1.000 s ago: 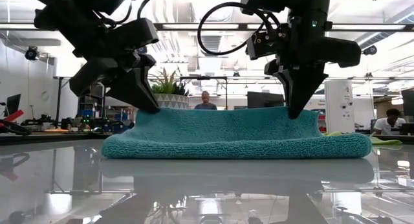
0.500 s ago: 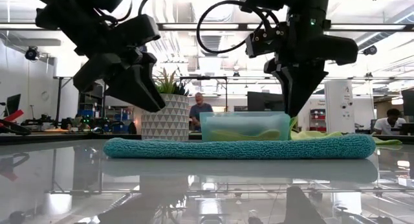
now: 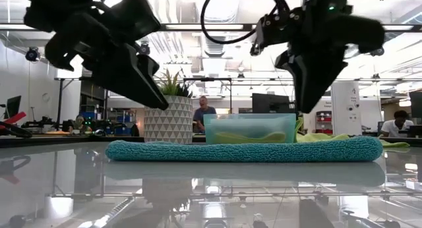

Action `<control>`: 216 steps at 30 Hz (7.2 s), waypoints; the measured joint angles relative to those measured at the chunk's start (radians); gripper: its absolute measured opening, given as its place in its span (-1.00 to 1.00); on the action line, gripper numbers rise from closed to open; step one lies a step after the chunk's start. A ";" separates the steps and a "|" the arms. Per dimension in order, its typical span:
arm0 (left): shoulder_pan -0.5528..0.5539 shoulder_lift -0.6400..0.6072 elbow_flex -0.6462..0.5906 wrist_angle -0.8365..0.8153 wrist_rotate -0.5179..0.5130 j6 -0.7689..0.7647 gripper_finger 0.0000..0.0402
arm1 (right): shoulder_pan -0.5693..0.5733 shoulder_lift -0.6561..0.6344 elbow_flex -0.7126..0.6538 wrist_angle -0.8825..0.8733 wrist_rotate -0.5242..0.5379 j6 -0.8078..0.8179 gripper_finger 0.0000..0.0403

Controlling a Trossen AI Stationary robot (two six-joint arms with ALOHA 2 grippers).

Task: Fold microfiber towels
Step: Fold the blue microfiber cloth

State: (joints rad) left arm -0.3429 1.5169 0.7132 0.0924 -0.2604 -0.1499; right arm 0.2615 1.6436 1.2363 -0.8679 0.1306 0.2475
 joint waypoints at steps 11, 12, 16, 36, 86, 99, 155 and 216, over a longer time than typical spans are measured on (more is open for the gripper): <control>-0.056 0.091 0.026 0.049 0.010 -0.106 -0.64 | 0.156 0.000 -0.006 0.082 -0.005 0.142 -0.72; -0.061 0.085 0.026 0.047 0.017 -0.105 -0.63 | 0.161 0.000 -0.006 0.088 -0.007 0.156 -0.69; -0.078 0.052 0.029 0.049 0.039 -0.101 -0.54 | 0.162 0.000 -0.008 0.096 -0.010 0.240 -0.52; -0.179 0.202 0.175 -0.091 -0.116 -0.184 -0.14 | 0.277 0.000 -0.154 0.256 0.012 0.345 -0.13; -0.189 0.330 0.406 -0.595 0.073 -0.289 -0.91 | 0.286 0.000 -0.169 0.234 -0.035 0.231 -0.95; -0.196 0.285 0.407 -0.617 0.130 -0.280 -0.25 | 0.265 -0.058 -0.175 0.149 -0.105 0.429 -0.33; -0.224 0.070 0.205 -0.513 -0.187 -0.341 -0.08 | 0.084 -0.268 -0.722 0.984 0.027 0.891 -0.94; -0.139 0.328 0.012 0.293 -0.260 -0.226 -0.08 | -0.062 0.223 0.163 0.404 -0.101 0.451 -0.24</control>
State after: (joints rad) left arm -0.4820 1.8451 0.7248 0.3851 -0.5206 -0.3756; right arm 0.1995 1.8668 1.3994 -0.4640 0.0294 0.6984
